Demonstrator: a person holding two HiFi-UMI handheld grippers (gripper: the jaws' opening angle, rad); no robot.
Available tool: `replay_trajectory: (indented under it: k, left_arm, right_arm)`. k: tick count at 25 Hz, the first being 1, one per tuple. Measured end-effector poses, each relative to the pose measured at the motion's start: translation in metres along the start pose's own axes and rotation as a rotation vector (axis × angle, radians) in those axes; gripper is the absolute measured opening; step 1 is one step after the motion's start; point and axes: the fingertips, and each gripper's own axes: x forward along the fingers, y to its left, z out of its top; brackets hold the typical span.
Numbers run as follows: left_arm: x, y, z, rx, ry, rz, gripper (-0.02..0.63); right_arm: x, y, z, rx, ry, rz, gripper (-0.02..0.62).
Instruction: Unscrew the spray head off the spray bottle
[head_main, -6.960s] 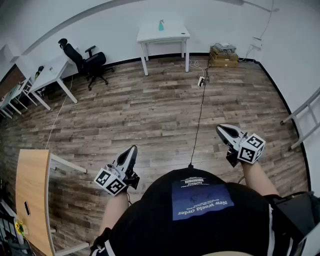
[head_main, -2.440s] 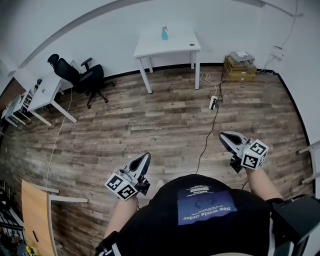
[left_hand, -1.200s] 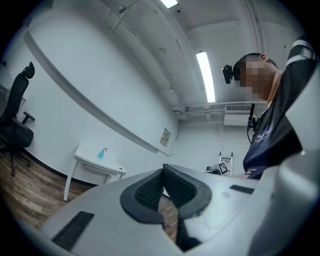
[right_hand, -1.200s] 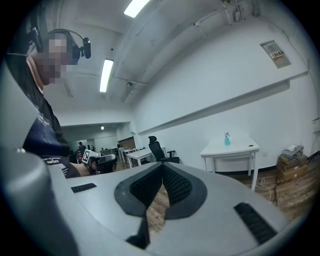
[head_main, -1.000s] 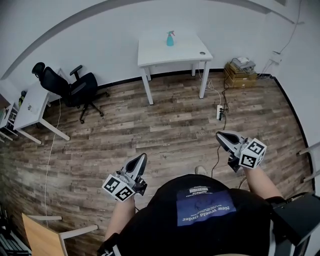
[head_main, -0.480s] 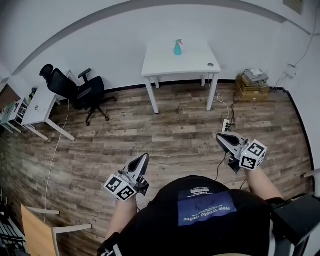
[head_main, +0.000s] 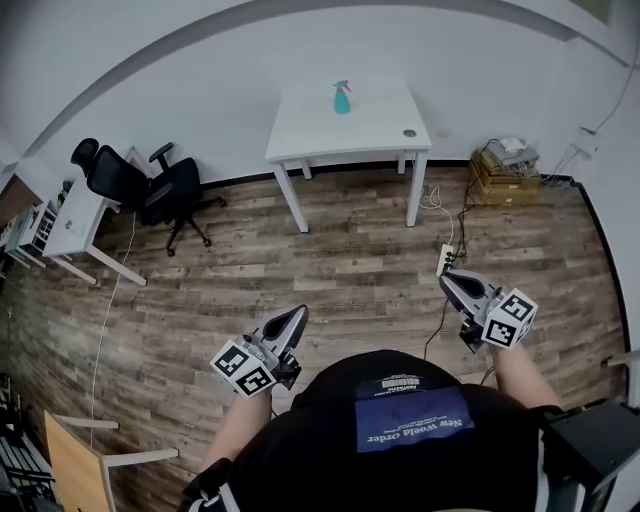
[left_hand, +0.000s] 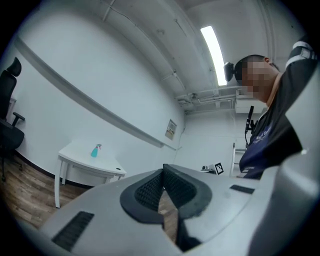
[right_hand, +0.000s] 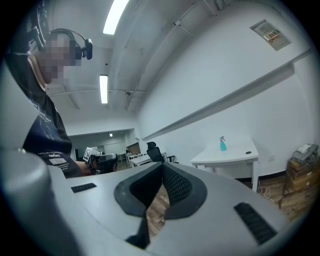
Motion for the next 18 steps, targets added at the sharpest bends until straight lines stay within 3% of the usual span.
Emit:
replay_trajectory:
  k: [8, 14, 18]
  left_arm:
    - [0.039, 0.036, 0.001, -0.03, 0.024, -0.065, 0.002]
    - [0.053, 0.104, 0.015, -0.053, 0.012, -0.14, 0.002]
    - [0.051, 0.152, 0.047, -0.02, -0.007, -0.184, 0.002]
  right_arm:
    - [0.01, -0.035, -0.008, 0.039, 0.004, -0.075, -0.003]
    - [0.06, -0.046, 0.014, -0.009, -0.01, -0.141, -0.003]
    - [0.109, -0.047, 0.031, -0.031, -0.037, -0.172, -0.004]
